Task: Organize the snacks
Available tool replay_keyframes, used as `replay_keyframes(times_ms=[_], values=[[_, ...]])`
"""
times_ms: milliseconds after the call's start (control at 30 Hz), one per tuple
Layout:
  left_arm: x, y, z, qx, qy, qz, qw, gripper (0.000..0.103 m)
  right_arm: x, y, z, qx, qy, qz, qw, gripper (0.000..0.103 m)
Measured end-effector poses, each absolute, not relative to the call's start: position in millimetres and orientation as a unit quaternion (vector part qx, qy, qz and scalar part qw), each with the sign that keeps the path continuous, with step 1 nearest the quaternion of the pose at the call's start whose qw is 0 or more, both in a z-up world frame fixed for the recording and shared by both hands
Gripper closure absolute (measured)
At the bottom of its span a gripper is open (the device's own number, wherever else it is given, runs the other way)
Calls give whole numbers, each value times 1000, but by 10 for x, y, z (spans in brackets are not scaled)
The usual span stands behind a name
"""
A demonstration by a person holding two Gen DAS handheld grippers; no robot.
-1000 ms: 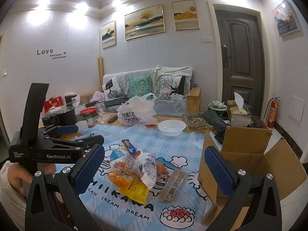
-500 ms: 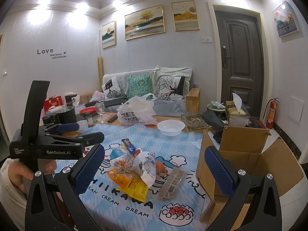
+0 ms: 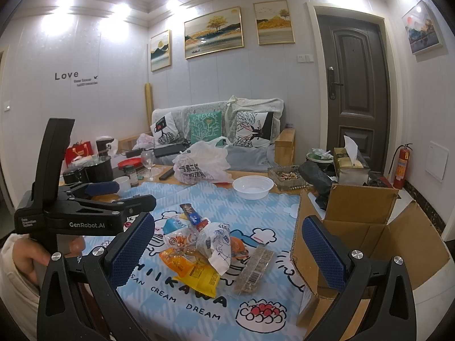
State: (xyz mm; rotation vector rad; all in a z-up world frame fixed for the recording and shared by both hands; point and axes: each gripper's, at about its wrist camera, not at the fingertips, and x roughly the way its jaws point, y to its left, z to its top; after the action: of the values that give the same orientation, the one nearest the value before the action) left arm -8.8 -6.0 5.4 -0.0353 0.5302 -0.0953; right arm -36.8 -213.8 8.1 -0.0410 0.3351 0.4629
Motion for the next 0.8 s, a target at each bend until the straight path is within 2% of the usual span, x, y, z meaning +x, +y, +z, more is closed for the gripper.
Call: replay_keyframes(times_ms=[800], values=[[38,224,49,-18,240,-73,968,0,-216,-1935,3,-35,180,226,957,0]])
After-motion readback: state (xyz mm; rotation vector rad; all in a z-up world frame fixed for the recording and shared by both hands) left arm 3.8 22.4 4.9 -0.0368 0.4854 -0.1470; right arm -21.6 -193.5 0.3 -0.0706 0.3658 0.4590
